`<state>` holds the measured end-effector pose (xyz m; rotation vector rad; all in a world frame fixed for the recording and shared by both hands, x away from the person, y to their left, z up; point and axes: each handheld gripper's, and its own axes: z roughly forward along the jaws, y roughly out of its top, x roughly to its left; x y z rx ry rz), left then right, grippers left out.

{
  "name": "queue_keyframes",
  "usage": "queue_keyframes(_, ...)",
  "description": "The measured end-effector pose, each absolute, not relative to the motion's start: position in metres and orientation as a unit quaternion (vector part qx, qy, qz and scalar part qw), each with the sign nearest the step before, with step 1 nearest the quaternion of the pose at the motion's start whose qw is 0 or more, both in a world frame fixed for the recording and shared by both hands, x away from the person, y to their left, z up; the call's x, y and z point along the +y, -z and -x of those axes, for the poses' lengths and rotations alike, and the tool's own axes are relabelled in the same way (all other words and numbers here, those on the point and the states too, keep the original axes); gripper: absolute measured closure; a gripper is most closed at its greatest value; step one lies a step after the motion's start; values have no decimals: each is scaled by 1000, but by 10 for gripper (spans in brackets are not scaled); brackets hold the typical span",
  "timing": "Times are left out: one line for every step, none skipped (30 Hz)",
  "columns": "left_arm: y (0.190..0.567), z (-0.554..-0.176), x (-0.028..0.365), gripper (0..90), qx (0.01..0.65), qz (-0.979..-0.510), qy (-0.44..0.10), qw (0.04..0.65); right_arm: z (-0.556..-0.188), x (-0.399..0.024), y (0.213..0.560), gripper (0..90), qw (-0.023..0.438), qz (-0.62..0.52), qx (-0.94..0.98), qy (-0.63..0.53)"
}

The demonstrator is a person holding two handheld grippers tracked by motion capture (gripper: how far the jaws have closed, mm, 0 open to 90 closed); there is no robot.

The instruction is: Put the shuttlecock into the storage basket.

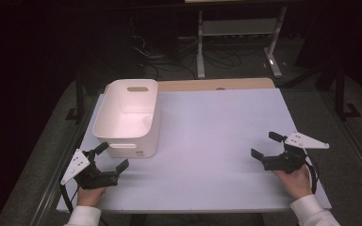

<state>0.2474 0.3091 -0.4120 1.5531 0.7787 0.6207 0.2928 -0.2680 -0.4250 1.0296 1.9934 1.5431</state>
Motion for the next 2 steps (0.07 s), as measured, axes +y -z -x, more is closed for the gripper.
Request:
queue_keyframes(412,-247,309,0,336,-670,-268,605,-293,-268,425,0,207,-371,715,-555)
queue_keyframes(412,-247,309,0,336,-670,-268,605,-293,-268,424,0,208,-373,711,-558)
